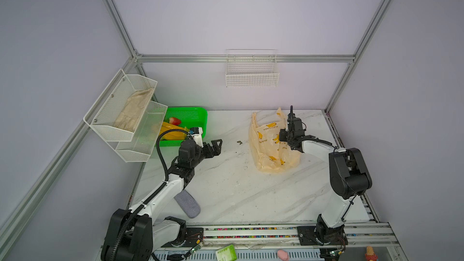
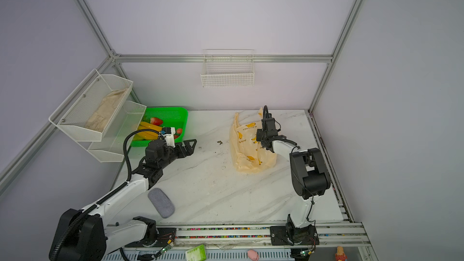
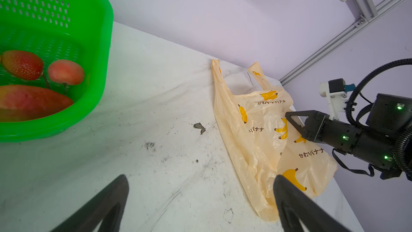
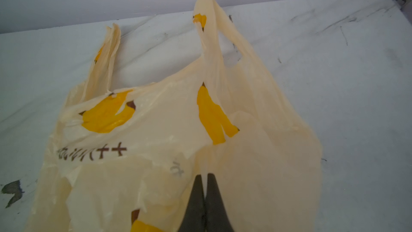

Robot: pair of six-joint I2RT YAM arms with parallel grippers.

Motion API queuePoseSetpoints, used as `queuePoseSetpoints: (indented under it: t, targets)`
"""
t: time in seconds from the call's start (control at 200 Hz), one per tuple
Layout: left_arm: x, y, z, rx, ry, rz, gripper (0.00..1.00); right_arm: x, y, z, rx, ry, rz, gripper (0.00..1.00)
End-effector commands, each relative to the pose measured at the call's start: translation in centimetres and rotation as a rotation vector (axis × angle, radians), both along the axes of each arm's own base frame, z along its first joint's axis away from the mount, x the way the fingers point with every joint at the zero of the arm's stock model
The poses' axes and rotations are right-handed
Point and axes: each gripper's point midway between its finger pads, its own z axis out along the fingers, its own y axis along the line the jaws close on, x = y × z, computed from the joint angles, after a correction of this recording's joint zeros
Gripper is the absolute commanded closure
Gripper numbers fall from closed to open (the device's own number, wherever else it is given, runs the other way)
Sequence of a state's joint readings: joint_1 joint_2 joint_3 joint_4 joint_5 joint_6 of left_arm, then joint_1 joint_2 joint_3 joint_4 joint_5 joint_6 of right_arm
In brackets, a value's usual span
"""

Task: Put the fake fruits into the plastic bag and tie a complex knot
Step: 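Reach the right gripper to the bag handle while the left gripper approaches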

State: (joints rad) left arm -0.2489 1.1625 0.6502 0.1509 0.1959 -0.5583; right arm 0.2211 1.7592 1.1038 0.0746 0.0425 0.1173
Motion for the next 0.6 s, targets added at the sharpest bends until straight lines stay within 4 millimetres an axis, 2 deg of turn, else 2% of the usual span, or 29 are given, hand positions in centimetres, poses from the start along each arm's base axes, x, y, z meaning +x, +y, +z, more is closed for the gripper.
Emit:
queuePoseSetpoints:
  t: [0.0,0.115,0.2,0.305,0.375,0.465,0.595]
  targets:
    - [-0.4,-1.6,6.8,-0.089,-0.084,-0.071,0.00,-1.1,2.5,6.4,0.117,-0.147,0.222,1.00]
    - [-1.2,-2.2,8.8,-0.078,-0.072,-0.119,0.00,-3.7,8.0,9.1,0.260,-0.142,0.561,1.00]
    - [-1.5,-2.1,10.1,-0.038,-0.068,-0.130,0.00,-6.2,11.7,9.7,0.322,-0.095,0.790,1.00]
    - [-1.7,-2.4,10.8,0.018,-0.063,-0.160,0.00,-9.1,15.0,10.2,0.276,-0.104,0.977,1.00]
    - [-2.0,-3.3,10.6,0.075,-0.047,-0.217,0.00,-10.1,16.2,10.8,0.277,-0.139,1.042,1.00]
    - [-2.5,-5.2,10.3,0.122,-0.042,-0.302,0.01,-10.4,16.7,11.2,0.286,-0.166,1.098,1.00]
    - [-2.3,-8.1,9.7,0.151,-0.074,-0.372,0.01,-10.3,17.1,10.4,0.267,-0.129,1.160,1.00]
